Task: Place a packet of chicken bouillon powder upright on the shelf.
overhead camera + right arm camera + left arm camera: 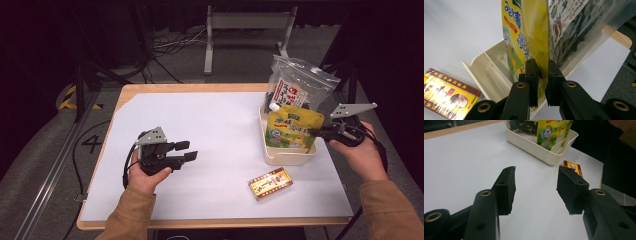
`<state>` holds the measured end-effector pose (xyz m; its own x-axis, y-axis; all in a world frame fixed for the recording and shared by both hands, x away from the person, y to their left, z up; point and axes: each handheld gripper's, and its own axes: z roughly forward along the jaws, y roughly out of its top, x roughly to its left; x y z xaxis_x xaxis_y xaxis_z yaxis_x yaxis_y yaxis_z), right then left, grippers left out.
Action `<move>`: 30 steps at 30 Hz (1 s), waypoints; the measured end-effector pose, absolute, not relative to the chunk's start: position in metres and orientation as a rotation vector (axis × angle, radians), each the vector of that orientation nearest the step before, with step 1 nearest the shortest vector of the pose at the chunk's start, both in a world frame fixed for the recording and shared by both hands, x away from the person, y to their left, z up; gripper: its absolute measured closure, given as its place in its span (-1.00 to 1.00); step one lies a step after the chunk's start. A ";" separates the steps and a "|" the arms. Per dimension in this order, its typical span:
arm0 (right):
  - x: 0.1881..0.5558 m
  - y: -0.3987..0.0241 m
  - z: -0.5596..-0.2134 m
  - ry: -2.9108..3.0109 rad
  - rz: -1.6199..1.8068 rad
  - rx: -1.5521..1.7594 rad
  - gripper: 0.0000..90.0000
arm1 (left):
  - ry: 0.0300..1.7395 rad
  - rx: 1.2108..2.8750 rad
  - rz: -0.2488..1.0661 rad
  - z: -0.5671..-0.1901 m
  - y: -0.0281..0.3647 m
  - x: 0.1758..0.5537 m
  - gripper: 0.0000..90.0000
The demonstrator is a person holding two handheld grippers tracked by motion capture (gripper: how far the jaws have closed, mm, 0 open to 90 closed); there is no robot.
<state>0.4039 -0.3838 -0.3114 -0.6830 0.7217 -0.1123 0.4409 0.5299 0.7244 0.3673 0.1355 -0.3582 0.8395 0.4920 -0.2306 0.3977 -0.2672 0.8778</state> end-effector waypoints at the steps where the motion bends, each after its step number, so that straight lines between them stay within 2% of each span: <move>1: 0.404 -0.384 -0.311 2.371 0.957 0.957 0.82 | 0.657 1.895 0.108 -0.358 0.135 0.368 0.08; 4: 0.402 -0.385 -0.310 2.363 0.954 0.975 0.69 | 0.660 1.901 0.104 -0.358 0.133 0.368 0.04; 10: 0.396 -0.392 -0.306 2.319 1.005 1.004 0.29 | 0.666 1.907 0.129 -0.358 0.128 0.370 -0.10; 19: 0.381 -0.397 -0.301 2.293 1.038 1.041 0.12 | 0.670 1.924 0.108 -0.355 0.115 0.371 -0.17; 25: 0.369 -0.395 -0.298 2.278 1.048 1.061 -0.07 | 0.655 1.947 0.104 -0.353 0.106 0.373 -0.20; 30: 0.357 -0.390 -0.297 2.255 1.032 1.050 -0.13 | 0.667 1.959 0.092 -0.354 0.098 0.376 -0.25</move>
<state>0.3572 -0.3905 -0.2966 -0.6122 0.7867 -0.0791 0.4545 0.4320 0.7789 0.3761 0.0977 -0.3539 0.8436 0.4898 -0.2202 0.4117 -0.3266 0.8508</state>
